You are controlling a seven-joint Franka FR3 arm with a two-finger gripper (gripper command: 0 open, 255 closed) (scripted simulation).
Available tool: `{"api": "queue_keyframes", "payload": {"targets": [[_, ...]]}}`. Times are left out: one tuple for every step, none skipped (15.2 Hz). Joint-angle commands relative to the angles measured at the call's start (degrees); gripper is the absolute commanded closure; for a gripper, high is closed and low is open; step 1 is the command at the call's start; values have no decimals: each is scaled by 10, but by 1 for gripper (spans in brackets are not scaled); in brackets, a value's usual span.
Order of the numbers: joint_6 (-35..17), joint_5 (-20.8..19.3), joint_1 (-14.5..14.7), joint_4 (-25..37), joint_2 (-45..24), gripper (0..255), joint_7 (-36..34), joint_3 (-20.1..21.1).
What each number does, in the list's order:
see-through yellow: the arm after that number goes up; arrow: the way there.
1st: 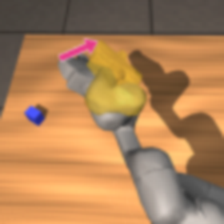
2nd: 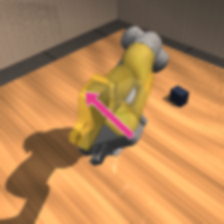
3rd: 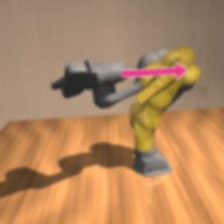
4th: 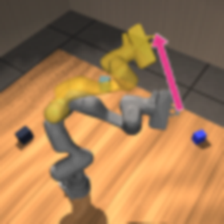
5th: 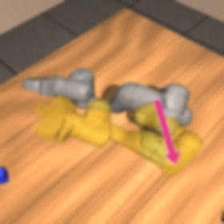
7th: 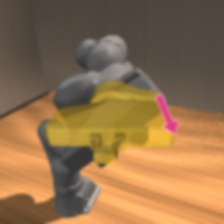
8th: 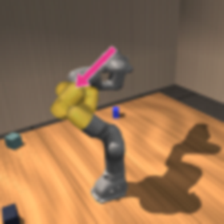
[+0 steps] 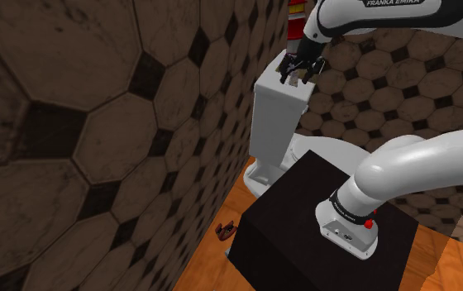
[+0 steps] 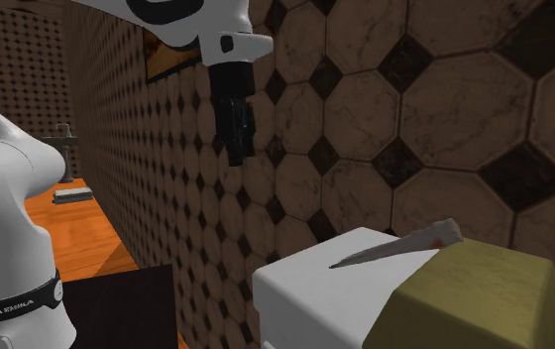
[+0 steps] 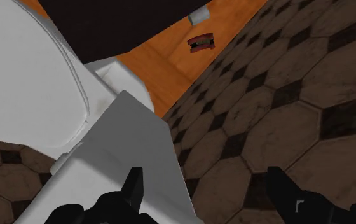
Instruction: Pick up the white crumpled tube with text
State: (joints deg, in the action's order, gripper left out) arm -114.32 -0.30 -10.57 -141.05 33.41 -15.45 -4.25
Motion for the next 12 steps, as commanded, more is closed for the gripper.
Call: {"api": "queue_keyframes", "payload": {"targets": [[-46, -8, -13, 2, -28, 0, -10, -6], [-66, -12, -19, 4, -41, 0, -15, -9], [-86, -15, -25, 7, -54, 0, -20, -13], [-105, -19, -31, 11, -68, 0, -26, -16], [-124, -22, -37, 15, -81, 0, -31, -19], [-142, -25, -43, 19, -95, 0, -36, -23], [-160, -28, -49, 24, -108, 0, -42, -26], [-178, -31, -55, 29, -122, 0, -47, -30], [-195, -33, -61, 35, -136, 0, -53, -33], [-212, -36, -66, 41, -149, 0, -58, -37], [-228, -38, -72, 48, -163, 0, -64, -41], [-244, -40, -77, 55, -177, 0, -69, -44]]}}
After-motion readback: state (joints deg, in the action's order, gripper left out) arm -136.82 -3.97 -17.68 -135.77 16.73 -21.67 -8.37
